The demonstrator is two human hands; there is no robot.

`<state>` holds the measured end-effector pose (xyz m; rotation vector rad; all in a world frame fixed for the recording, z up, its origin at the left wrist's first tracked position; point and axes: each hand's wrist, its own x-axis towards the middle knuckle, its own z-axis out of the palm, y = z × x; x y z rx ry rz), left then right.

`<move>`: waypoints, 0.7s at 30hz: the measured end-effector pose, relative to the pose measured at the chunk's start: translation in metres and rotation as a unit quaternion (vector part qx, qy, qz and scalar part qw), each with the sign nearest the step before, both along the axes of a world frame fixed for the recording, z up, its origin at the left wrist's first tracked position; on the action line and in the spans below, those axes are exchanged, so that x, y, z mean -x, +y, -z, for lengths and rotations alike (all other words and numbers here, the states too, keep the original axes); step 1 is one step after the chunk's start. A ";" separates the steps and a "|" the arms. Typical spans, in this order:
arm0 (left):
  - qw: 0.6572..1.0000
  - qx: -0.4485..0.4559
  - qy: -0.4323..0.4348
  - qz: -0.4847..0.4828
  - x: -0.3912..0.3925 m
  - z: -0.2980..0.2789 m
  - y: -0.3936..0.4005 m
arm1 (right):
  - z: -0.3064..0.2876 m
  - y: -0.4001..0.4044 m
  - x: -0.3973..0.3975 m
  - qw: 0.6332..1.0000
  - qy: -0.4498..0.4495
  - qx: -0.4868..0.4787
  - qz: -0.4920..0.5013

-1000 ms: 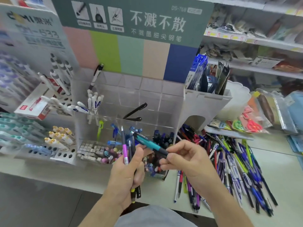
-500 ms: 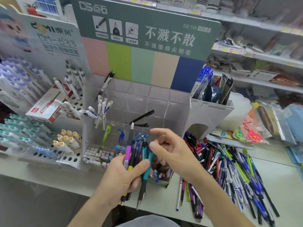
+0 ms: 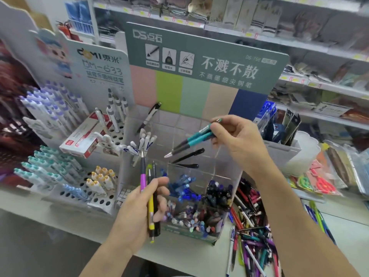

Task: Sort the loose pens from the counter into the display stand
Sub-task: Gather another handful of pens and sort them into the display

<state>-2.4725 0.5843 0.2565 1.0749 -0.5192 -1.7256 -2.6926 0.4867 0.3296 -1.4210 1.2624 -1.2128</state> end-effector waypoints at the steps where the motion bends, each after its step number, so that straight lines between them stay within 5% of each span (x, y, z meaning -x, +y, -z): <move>1: 0.999 -0.005 0.040 0.001 -0.002 0.000 -0.001 | -0.006 -0.009 -0.001 0.999 -0.014 0.021 0.036; 4: 0.995 -0.010 0.099 0.010 -0.003 -0.004 -0.004 | -0.015 -0.030 -0.008 0.993 -0.012 0.056 0.105; 8: 0.994 0.006 0.107 0.015 -0.001 -0.009 -0.009 | -0.011 -0.047 -0.023 0.977 0.100 0.130 0.134; 14: 0.992 0.005 0.124 0.037 0.001 -0.010 -0.016 | 0.002 -0.059 -0.052 0.953 0.243 0.167 0.062; 21: 0.989 0.003 0.147 0.015 0.005 -0.009 -0.026 | -0.019 -0.038 -0.033 0.942 0.248 0.205 0.098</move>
